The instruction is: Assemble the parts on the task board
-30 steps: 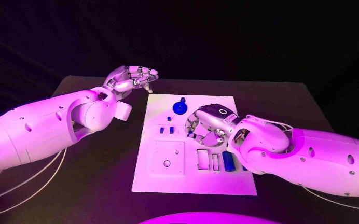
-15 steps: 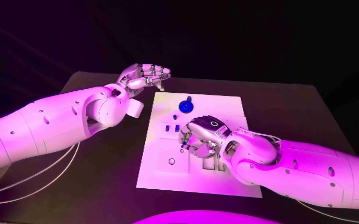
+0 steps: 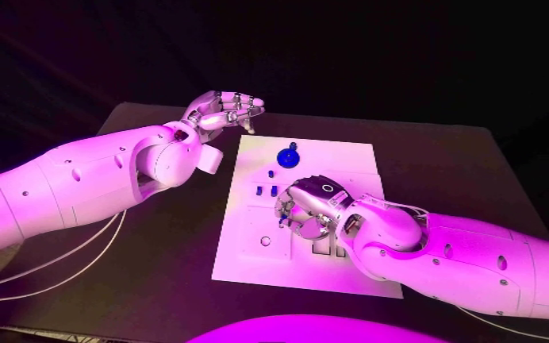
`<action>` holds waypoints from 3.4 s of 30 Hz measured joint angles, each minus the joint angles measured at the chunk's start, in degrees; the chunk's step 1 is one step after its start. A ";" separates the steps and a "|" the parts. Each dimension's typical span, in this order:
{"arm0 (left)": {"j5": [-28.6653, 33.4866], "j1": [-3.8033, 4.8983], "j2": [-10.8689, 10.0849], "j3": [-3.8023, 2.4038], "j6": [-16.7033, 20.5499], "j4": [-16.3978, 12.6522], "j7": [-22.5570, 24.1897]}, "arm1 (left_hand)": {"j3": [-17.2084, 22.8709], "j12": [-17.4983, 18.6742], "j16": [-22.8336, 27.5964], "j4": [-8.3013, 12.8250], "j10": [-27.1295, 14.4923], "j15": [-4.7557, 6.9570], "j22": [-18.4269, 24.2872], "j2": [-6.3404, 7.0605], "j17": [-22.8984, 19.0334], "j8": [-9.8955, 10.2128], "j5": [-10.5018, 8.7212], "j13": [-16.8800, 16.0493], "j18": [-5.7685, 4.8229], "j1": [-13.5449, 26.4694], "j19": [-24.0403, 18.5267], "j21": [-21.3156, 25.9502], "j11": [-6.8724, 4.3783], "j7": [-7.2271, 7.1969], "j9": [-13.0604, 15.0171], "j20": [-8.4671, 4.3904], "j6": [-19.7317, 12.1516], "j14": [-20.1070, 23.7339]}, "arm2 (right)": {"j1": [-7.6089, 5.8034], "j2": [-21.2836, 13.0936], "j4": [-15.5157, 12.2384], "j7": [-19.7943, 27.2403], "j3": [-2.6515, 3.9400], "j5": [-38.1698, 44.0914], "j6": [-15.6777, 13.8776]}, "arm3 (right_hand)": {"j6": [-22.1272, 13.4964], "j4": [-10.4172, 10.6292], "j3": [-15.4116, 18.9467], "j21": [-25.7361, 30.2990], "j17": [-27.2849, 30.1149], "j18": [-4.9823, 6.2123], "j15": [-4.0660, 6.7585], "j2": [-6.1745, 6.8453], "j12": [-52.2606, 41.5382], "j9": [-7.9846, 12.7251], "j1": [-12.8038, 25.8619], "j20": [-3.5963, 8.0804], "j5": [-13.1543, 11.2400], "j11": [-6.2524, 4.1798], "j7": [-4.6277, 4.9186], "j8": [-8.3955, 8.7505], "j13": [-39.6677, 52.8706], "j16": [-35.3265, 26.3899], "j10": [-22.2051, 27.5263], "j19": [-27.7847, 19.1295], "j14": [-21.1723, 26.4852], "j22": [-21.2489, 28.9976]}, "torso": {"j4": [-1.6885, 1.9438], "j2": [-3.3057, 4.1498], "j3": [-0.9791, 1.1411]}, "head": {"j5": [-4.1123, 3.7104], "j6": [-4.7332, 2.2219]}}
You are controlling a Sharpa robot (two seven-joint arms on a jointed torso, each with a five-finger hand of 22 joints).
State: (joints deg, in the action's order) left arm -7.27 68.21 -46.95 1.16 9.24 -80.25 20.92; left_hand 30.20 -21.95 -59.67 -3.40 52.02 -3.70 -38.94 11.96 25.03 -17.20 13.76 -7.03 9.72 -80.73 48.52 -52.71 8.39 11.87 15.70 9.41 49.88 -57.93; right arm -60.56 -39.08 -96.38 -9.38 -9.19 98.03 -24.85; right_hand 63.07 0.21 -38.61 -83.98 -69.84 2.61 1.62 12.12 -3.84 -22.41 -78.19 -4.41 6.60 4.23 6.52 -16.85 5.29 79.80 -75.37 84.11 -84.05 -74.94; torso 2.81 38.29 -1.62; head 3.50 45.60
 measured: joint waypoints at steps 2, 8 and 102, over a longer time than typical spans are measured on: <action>0.01 0.00 -0.03 0.00 0.00 0.03 -0.02 | 0.00 0.00 0.00 0.00 0.00 0.00 0.00 0.00 0.00 0.00 0.00 0.00 0.00 0.00 0.00 0.00 0.00 0.00 0.00 0.00 0.00 0.00 | 0.02 0.00 0.04 -0.05 0.00 0.10 0.19 | 0.00 0.00 0.00 0.00 0.00 0.00 0.00 0.00 0.03 0.00 0.00 0.00 0.00 0.00 0.00 0.00 0.00 0.00 0.00 0.00 0.00 0.00 | 0.00 -0.02 -0.02 | 0.02 0.10; 0.03 0.00 -0.08 0.00 0.01 0.13 -0.06 | 0.00 0.00 0.00 0.00 0.00 0.00 0.00 0.00 0.00 0.00 0.00 0.00 0.00 0.00 0.00 0.00 0.00 0.00 0.00 0.00 0.00 0.00 | 0.06 -0.06 0.06 -0.18 -0.02 0.40 0.89 | 0.00 -0.10 -0.09 0.00 0.00 0.00 0.00 0.00 -0.09 0.00 0.00 0.00 -0.01 -0.01 0.00 0.00 0.00 0.00 0.01 0.00 0.00 0.00 | 0.00 -0.03 -0.01 | 0.20 0.32; -0.03 -0.03 -0.76 0.01 -0.04 0.36 -0.67 | -0.31 0.00 0.00 0.00 -0.83 0.00 0.19 0.00 -0.17 0.00 0.00 0.22 -0.01 0.00 0.00 0.45 0.42 0.39 -0.08 0.00 -0.41 0.00 | -7.48 -14.74 -7.14 -0.66 0.21 -8.25 0.84 | -8.93 1.39 9.76 8.44 6.85 0.97 -1.93 2.60 -3.11 0.11 3.30 -1.84 4.40 0.97 1.56 6.35 -0.92 -2.22 12.94 -2.86 -0.08 1.93 | -0.09 -0.13 0.06 | -1.59 -0.46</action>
State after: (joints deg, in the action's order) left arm -7.30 68.18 -47.71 1.17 9.20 -79.89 20.25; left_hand 29.89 -21.96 -59.67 -3.40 51.18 -3.70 -38.74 11.96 24.87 -17.19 13.76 -6.81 9.72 -80.73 48.52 -52.26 8.81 12.26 15.62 9.41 49.46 -57.93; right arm -68.04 -53.82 -103.52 -10.04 -8.98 89.77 -24.02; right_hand 54.14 1.60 -28.85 -75.53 -62.99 3.57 -0.31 14.72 -6.96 -22.30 -74.89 -6.25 10.99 5.21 8.08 -10.50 4.37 77.58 -62.44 81.25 -84.13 -73.02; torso 2.71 38.17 -1.56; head 1.91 45.15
